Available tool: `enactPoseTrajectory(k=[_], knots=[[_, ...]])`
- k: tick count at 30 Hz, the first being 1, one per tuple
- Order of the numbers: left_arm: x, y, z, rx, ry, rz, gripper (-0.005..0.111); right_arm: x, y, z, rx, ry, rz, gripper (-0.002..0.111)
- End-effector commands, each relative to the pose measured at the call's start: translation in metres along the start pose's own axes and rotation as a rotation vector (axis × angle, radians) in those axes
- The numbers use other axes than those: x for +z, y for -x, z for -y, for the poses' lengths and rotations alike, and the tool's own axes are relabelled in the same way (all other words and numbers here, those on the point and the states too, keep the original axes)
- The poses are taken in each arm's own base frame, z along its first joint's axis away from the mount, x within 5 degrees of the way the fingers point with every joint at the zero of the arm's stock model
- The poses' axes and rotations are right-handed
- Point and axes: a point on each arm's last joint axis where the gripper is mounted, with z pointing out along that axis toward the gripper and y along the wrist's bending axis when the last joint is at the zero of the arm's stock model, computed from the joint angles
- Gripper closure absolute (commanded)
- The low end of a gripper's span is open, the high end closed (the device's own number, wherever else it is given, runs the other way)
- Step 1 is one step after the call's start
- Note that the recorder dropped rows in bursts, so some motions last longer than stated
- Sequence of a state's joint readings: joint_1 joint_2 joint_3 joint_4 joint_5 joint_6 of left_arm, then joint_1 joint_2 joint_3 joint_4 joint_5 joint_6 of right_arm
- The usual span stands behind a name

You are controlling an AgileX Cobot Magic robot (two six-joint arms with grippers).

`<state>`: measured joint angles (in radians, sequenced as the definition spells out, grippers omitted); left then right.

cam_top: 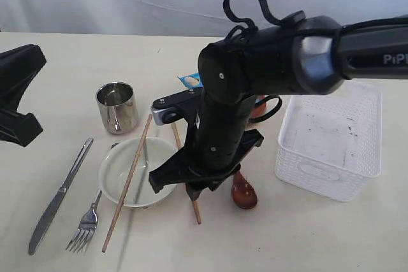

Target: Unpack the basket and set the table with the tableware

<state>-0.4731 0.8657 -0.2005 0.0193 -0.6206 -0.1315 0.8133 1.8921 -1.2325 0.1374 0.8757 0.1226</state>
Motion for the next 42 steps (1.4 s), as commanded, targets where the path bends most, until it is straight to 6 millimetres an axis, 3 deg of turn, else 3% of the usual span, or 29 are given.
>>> enactPoseTrajectory(k=[1,4,22,42], knots=[[-0.001,-0.001,0.000,0.007,-0.004,0.000,0.107,0.003,0.002,-0.009,-0.001,-0.001,0.042,0.070],[-0.001,-0.001,0.000,0.007,-0.004,0.000,0.107,0.010,0.002,-0.012,0.000,-0.022,0.033,0.074],[-0.001,-0.001,0.000,0.007,-0.004,0.000,0.107,0.038,0.002,-0.023,0.059,-0.130,0.048,0.074],[-0.001,-0.001,0.000,0.007,-0.004,0.000,0.107,0.043,0.003,-0.023,0.087,-0.130,0.063,0.074]])
